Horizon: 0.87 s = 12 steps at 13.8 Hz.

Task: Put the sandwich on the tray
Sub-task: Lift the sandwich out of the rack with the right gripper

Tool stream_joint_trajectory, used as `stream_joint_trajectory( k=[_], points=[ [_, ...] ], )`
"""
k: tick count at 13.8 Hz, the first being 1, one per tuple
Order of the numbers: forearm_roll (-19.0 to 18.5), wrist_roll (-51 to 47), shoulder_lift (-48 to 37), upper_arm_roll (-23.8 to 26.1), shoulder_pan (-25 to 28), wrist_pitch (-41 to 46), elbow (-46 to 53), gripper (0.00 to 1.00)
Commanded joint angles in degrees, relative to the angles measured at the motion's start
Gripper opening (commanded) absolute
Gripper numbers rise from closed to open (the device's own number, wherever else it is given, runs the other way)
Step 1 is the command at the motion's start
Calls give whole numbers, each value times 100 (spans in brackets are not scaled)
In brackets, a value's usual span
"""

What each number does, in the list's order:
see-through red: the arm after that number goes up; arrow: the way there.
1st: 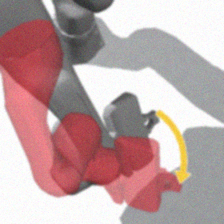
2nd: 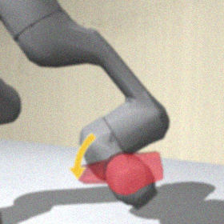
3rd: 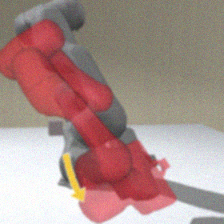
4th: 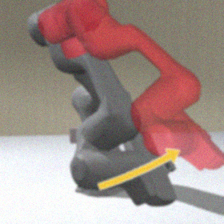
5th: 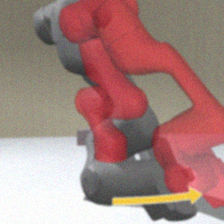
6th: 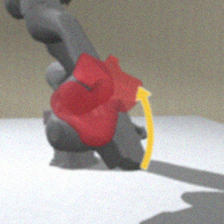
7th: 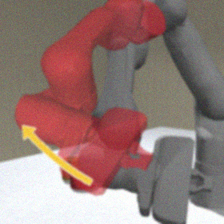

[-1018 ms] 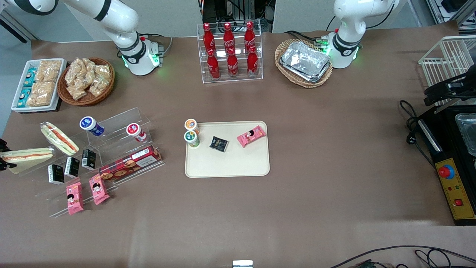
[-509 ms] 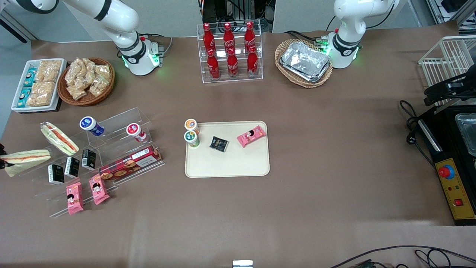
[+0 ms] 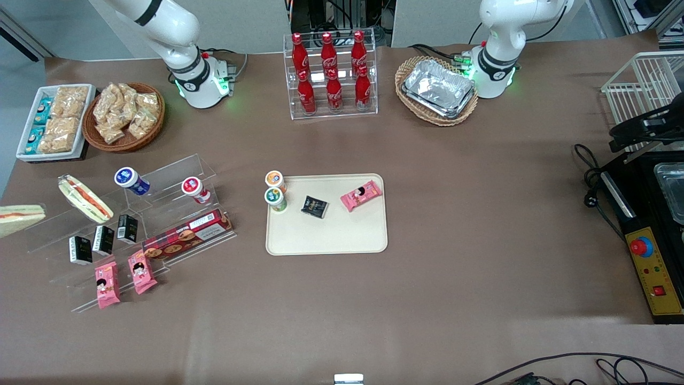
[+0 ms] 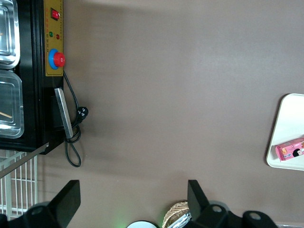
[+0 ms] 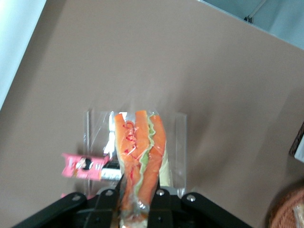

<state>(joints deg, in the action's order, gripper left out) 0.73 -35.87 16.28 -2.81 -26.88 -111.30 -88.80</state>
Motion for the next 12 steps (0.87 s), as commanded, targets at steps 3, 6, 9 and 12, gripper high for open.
stream_joint_trajectory(
  k=[3, 6, 9, 12],
  points=[
    [384, -884, 34, 9, 646, 1039, 722, 0],
    [436, -1745, -54, 17, 1104, 1478, 873, 0],
    [419, -2622, -177, 9, 1789, 1726, 881, 0],
    [428, -3740, -204, 26, 2536, 1656, 881, 0]
  ],
)
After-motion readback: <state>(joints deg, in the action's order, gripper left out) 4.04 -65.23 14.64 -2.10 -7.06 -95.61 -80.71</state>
